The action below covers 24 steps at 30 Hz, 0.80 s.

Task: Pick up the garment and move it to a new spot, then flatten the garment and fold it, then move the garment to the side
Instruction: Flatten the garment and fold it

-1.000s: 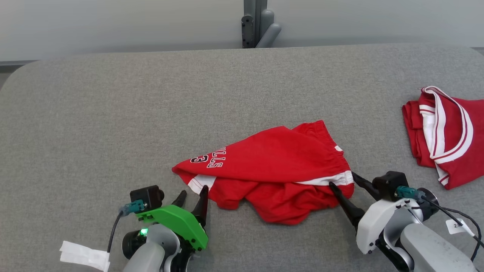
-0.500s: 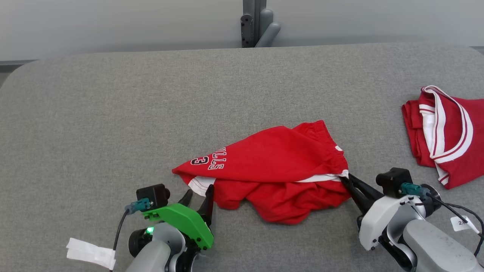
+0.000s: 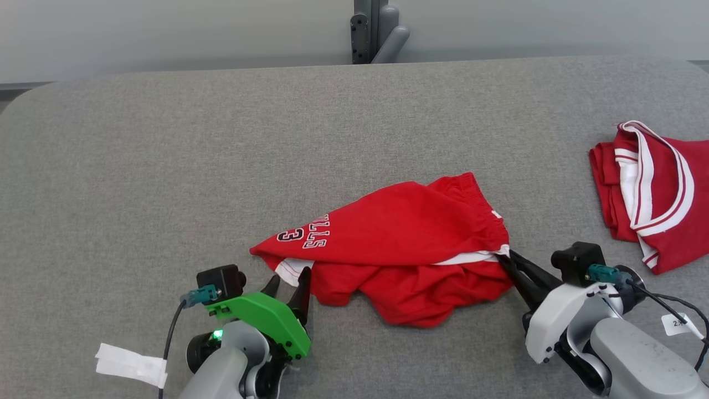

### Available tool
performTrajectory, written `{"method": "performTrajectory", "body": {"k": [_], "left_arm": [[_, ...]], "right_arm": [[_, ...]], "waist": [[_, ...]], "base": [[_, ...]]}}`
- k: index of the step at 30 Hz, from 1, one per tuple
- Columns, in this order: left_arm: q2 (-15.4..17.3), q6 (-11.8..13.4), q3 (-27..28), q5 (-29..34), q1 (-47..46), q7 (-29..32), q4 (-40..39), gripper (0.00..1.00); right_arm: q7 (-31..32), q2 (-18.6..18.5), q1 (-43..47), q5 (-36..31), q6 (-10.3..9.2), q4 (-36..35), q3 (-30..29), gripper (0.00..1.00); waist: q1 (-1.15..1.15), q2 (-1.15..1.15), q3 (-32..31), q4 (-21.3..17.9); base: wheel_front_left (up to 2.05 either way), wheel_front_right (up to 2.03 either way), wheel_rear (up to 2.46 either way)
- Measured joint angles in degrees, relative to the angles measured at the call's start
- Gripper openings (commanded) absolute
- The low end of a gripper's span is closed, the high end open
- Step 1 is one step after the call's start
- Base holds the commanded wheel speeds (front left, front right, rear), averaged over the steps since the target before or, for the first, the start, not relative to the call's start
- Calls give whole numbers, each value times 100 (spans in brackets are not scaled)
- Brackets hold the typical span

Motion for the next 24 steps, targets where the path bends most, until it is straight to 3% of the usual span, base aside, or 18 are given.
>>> {"method": "performTrajectory", "body": {"k": [1,2,3,5,24], "left_arm": [[0,-7,-8,-11,-13,26,23,100],[0,-76,-59,-18,-43,82,53,78],[2,-100,-91,-16,-50,92,66,46],[7,-122,-121,-16,-51,92,97,0],[111,-322,-297,-31,-49,-96,56,0]], "right_arm": [[-1,-13,-2,15,0,1,7,0],[-8,-30,-9,32,0,9,15,0],[-18,-35,-14,35,0,18,19,0],[-34,-38,-30,41,0,32,21,0],[-126,-77,-25,135,0,86,-35,0]], "waist": [[0,0,1,-8],[0,0,6,-22],[0,0,5,-29],[0,0,0,-40],[0,0,-136,-24]], "base": [[0,0,0],[0,0,0],[0,0,0],[0,0,0],[0,0,0]]}}
